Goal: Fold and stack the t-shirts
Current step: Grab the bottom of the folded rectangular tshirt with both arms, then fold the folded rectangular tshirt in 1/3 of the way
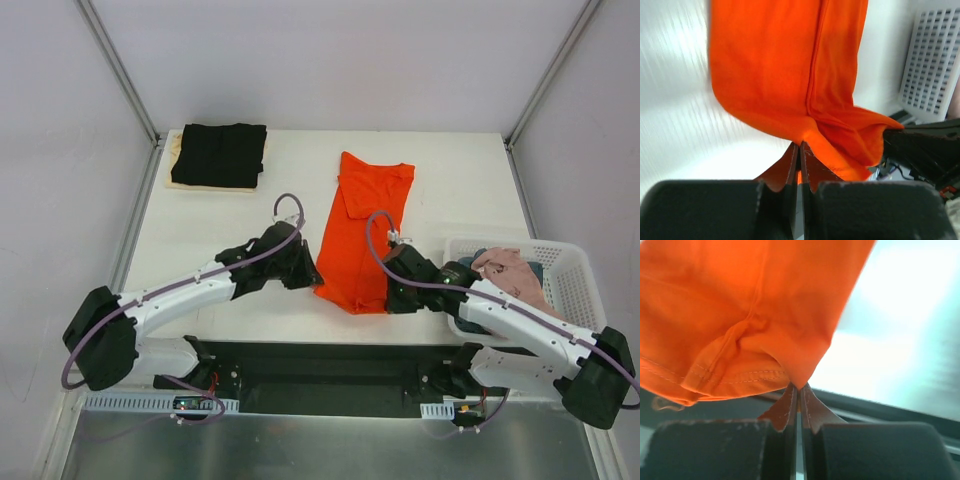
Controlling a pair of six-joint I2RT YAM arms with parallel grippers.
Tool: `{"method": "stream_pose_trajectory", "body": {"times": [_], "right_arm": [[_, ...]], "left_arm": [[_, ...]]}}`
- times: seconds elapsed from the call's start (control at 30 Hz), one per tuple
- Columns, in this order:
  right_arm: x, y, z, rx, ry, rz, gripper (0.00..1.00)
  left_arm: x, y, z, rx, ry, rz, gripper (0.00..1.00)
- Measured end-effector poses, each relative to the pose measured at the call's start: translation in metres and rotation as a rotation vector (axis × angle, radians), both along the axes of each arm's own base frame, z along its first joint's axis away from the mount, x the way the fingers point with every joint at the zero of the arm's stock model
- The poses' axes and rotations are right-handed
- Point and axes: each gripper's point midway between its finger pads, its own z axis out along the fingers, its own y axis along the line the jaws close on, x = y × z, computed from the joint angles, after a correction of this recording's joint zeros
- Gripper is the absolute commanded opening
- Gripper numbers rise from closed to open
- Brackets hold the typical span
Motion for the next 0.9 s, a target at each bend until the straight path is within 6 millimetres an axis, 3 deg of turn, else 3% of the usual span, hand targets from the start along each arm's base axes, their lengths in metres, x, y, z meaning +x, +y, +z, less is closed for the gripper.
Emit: {"method": "stream_pose_trajectory", "body": {"times": [0.43, 0.67, 0.9], "right_arm": [[0.105, -0.029, 0.038, -0.099, -0.159, -0.127, 0.01], [0.142, -0.037, 0.033, -0.108, -0.141, -0.166, 0.01], [0.171, -0.041, 0.027, -0.101, -0.114, -0.181, 0.01]], "left_arm": [[0.106, -0.007, 0.007, 0.059, -0.047, 0.108, 0.00], [0.146, -0.019, 0.020, 0.047, -0.088, 0.100, 0.00], [0.177, -0.023, 0.007, 0.056, -0.068, 0.099, 0.00]]}}
